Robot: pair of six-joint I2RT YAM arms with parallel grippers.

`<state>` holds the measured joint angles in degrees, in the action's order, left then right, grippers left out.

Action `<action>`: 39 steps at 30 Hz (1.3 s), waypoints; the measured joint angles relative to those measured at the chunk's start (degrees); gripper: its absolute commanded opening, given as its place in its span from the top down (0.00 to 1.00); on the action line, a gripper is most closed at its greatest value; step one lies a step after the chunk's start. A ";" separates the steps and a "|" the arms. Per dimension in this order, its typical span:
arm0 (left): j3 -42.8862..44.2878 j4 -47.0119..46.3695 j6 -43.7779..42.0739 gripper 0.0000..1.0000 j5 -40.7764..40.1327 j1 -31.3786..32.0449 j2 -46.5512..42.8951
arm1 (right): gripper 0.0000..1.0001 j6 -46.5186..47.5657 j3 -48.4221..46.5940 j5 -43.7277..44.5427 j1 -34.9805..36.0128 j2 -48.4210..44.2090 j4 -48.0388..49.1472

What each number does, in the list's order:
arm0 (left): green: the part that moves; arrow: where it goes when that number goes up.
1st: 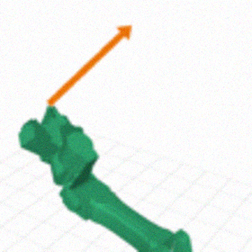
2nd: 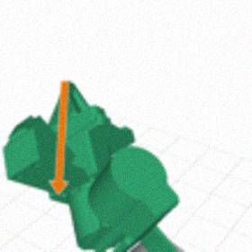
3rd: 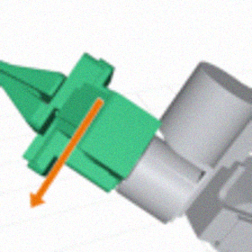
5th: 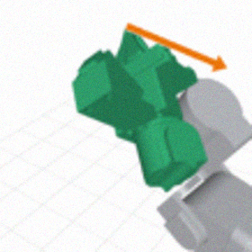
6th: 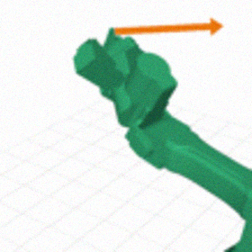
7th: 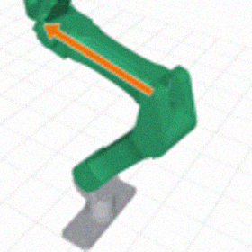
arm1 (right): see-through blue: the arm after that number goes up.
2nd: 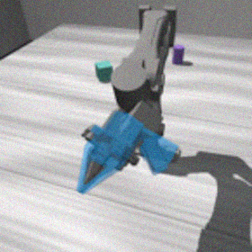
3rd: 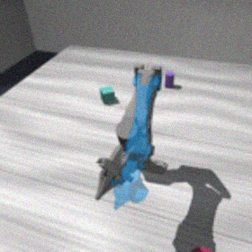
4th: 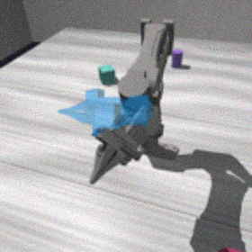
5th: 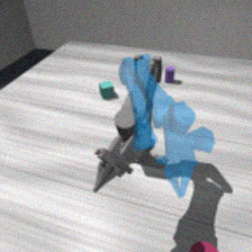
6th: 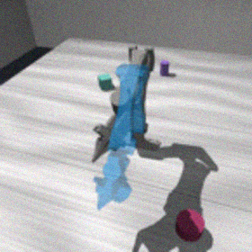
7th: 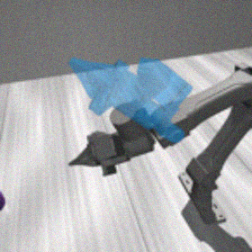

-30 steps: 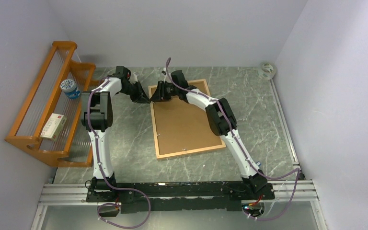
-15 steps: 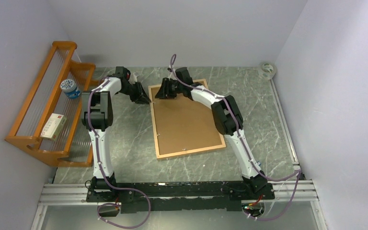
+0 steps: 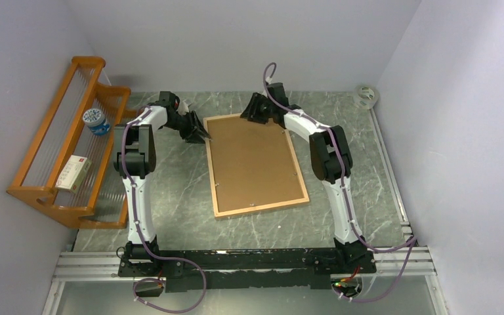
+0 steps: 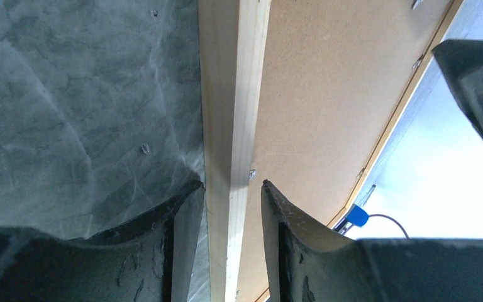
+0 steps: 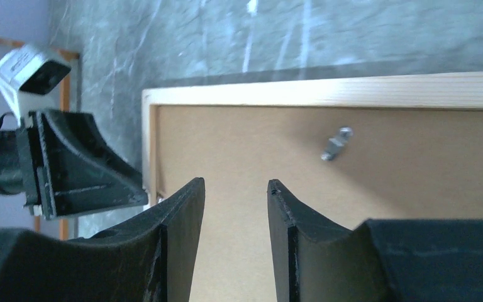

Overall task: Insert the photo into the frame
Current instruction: Install the photo frame at the center of the board.

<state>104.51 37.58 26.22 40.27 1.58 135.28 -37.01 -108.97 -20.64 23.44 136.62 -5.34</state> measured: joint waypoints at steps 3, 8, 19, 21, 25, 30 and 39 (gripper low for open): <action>0.17 0.09 0.07 0.58 -0.22 0.00 0.13 | 0.55 -0.55 0.00 1.95 -1.55 0.00 -1.07; 0.33 0.22 0.15 0.60 -0.74 0.02 0.33 | 0.55 -1.16 -0.09 4.00 -3.43 0.55 -1.92; 0.31 0.24 0.15 0.63 -0.90 0.02 0.33 | 0.57 -3.34 -1.33 3.65 -3.19 3.61 -2.10; 0.28 0.15 0.15 0.63 -0.87 0.02 0.35 | 0.57 -3.76 -1.33 3.58 -3.19 3.78 -1.68; 0.17 -0.02 0.15 0.63 -0.68 0.02 0.35 | 0.57 -4.66 -1.40 3.15 -3.19 4.33 -0.33; -0.02 -0.33 0.13 0.64 -0.44 0.00 0.35 | 0.58 -6.08 -1.40 2.16 -3.21 5.27 2.69; -0.02 -0.31 -0.07 0.64 -0.39 0.02 0.42 | 0.59 -8.61 -1.20 2.32 -3.02 6.21 6.21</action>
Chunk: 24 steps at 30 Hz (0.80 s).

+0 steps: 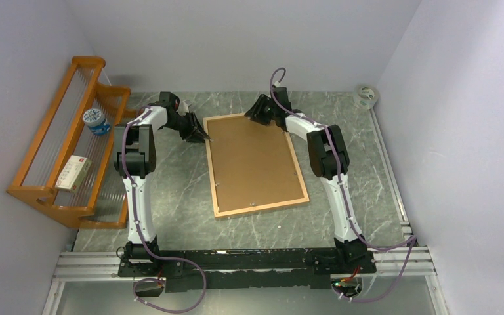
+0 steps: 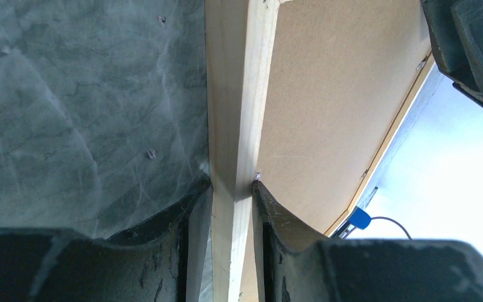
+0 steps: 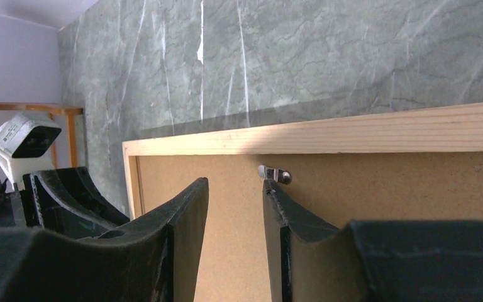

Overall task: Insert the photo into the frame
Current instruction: Install the photo frame at the center of the board.

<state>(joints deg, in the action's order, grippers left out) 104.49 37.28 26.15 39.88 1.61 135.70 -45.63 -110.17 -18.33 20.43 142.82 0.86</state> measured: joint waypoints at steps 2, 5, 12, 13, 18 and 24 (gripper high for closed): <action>0.00 0.02 -0.11 0.65 -0.02 0.04 0.00 | 0.59 -0.55 0.00 0.42 0.15 0.28 1.03; 0.00 0.02 -0.26 0.65 -0.04 0.07 0.00 | 0.59 -1.33 0.02 1.86 0.48 0.66 2.60; 0.00 0.02 -0.59 0.65 -0.04 0.11 0.00 | 0.59 -3.06 0.02 7.56 1.66 0.98 4.22; 0.00 0.04 -0.59 0.65 -0.04 0.11 0.00 | 0.59 -3.08 0.02 7.96 1.77 0.98 4.33; 0.35 0.48 -0.63 0.61 -0.26 0.15 0.00 | 0.56 -2.75 1.86 8.22 1.81 0.11 6.32; 2.60 2.82 -1.03 0.45 -1.75 0.87 0.04 | 0.50 0.11 5.09 5.79 1.42 -5.09 3.30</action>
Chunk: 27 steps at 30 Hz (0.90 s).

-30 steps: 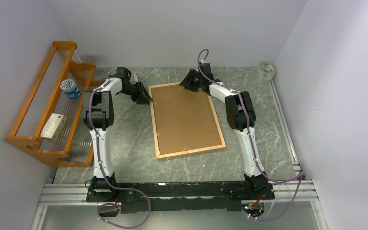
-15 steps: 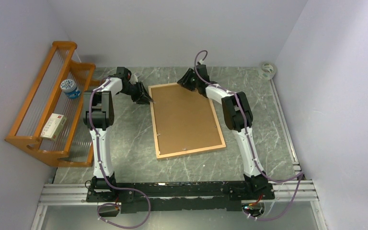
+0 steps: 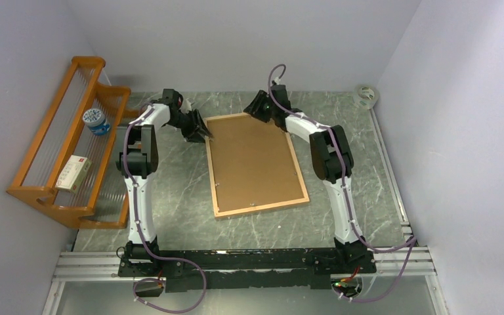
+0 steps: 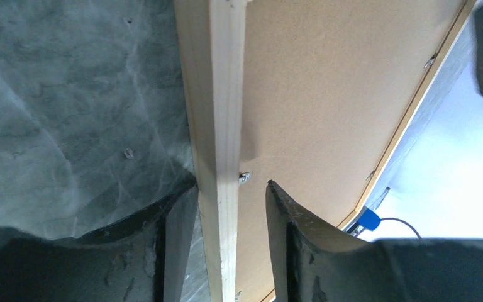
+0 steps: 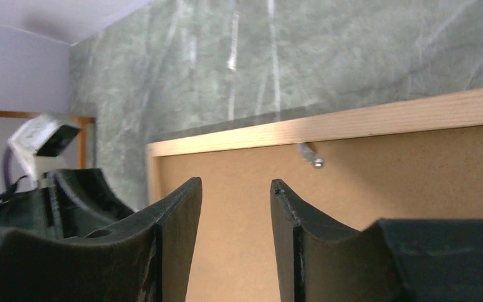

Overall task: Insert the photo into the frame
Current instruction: Install the photo frame at the center of the board.

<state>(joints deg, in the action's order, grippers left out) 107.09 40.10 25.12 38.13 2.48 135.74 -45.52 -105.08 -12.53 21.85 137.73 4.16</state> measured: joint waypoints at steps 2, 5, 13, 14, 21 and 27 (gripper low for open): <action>0.81 0.68 0.04 0.39 -0.63 0.26 0.00 | 0.47 1.07 0.22 -0.22 -0.15 -2.71 -1.38; 1.49 1.14 0.13 0.32 -0.61 0.39 -0.02 | 0.45 3.26 0.46 0.04 -0.57 -7.67 -2.67; -0.20 1.16 -0.46 0.27 -2.89 0.28 -2.19 | 0.40 9.01 4.87 2.80 -2.19 -19.37 -10.16; -1.18 1.05 -0.52 0.28 -3.58 0.26 -2.91 | 0.39 9.33 5.95 3.08 -2.27 -20.15 -11.50; -11.61 -0.15 0.09 0.38 -4.70 -0.15 -8.79 | 0.29 12.15 12.26 3.58 -1.31 -19.91 -19.30; -15.93 -3.17 1.90 0.46 -2.84 -0.13 -10.43 | 0.25 27.69 -3.50 12.85 2.14 -8.31 -23.98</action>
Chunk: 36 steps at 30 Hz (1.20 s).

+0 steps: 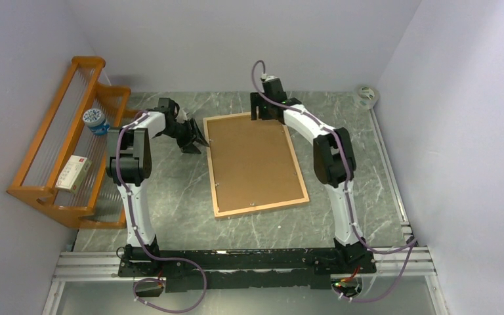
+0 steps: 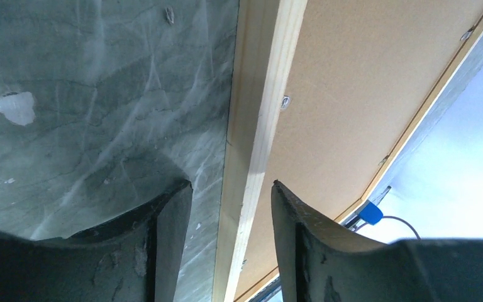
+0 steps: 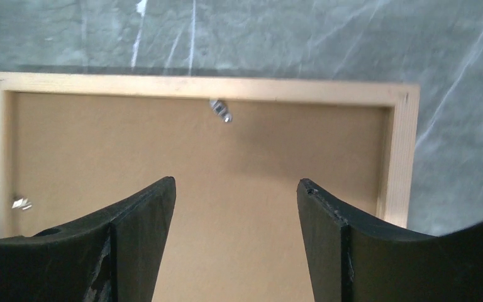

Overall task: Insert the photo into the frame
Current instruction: Install the photo frame at the center of the board.

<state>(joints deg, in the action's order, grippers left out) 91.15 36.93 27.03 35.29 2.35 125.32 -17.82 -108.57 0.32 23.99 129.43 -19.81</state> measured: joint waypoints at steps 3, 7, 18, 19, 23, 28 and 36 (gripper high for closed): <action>-0.17 -0.07 0.17 0.50 -0.02 0.07 0.00 | 0.24 7.21 -5.55 4.50 1.44 5.05 0.22; -0.66 0.00 0.15 0.55 -0.15 0.63 0.00 | 0.23 15.74 -7.37 7.21 2.84 8.66 2.10; -1.90 -0.20 -0.39 0.72 0.96 1.44 -0.13 | 0.24 31.01 -15.45 8.87 4.11 16.63 7.54; -1.92 -0.20 -0.39 0.73 0.98 1.44 -0.20 | 0.25 32.06 -15.47 8.90 4.11 16.79 7.91; -2.05 -0.28 -0.39 0.74 1.31 1.49 -0.24 | 0.29 35.43 -15.45 8.70 4.07 17.27 8.70; -2.12 -0.28 -0.42 0.75 1.49 1.49 -0.24 | 0.39 37.38 -15.45 7.69 4.09 17.55 9.09; -2.10 -0.17 -0.42 0.76 1.40 1.49 -0.24 | 0.51 38.99 -15.43 6.86 4.48 17.79 9.11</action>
<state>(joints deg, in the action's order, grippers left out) 89.06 36.75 26.61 36.69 3.84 125.08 21.17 -124.01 7.18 28.47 147.22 -10.70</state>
